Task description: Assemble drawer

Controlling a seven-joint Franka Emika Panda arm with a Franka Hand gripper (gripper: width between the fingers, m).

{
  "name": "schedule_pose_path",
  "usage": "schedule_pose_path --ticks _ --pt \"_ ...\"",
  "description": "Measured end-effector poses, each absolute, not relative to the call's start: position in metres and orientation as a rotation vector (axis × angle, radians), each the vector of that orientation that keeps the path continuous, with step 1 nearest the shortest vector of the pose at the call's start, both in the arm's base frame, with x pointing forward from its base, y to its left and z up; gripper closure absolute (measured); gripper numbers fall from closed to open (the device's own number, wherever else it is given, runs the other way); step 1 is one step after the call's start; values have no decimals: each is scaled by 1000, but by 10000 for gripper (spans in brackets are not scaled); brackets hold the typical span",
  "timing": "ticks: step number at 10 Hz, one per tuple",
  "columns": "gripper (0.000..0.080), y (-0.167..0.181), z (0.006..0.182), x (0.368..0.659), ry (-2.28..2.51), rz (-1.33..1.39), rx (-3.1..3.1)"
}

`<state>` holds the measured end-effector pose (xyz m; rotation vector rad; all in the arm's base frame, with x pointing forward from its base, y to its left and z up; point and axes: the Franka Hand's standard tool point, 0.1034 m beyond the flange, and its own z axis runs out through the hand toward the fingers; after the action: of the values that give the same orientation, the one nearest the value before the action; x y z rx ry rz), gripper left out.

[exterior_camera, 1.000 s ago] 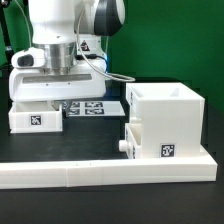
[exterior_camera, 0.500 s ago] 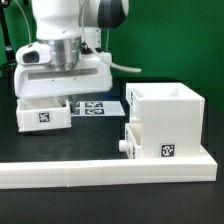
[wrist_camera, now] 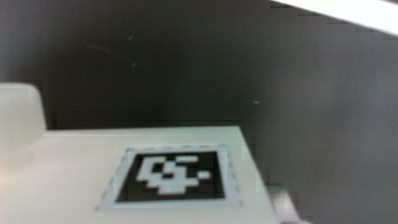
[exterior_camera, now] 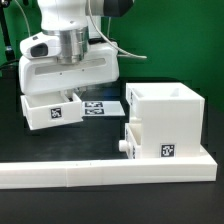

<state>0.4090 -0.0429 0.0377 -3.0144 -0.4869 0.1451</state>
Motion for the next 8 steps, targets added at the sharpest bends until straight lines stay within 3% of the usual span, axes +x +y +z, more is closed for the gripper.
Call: schedule_pose_path --ticks 2,6,8 --pt "757 -44 38 414 -782 128 -2952" --pt "757 -44 59 461 -1427 126 -2749" --pt "757 -47 56 458 -1597 127 -2643"
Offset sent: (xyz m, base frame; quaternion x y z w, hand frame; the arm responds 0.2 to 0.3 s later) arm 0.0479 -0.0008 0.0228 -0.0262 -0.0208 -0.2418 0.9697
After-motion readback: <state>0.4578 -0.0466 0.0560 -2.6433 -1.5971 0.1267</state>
